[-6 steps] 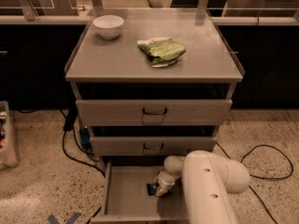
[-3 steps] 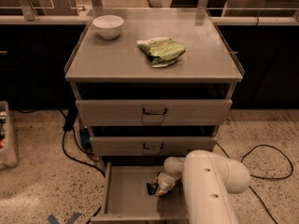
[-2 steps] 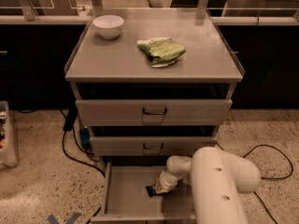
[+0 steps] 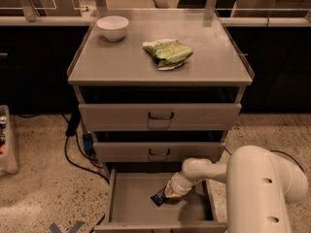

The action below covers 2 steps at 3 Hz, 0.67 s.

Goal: Pick rxbar blueberry from bottom drawer and place on counter

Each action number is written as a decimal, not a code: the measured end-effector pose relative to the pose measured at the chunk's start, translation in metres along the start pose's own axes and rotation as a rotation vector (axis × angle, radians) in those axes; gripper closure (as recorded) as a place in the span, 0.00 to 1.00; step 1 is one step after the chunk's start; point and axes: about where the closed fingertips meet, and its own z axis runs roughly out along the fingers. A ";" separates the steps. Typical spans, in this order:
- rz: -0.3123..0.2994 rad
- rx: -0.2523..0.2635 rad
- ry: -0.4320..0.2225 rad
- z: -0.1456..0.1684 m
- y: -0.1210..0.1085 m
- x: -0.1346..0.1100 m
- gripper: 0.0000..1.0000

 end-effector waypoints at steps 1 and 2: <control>-0.006 -0.005 0.001 -0.003 0.003 -0.002 1.00; -0.006 -0.005 0.001 -0.003 0.003 -0.002 0.85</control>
Offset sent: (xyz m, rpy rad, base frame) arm -0.0030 0.0003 0.0033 -0.0018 0.0019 0.0072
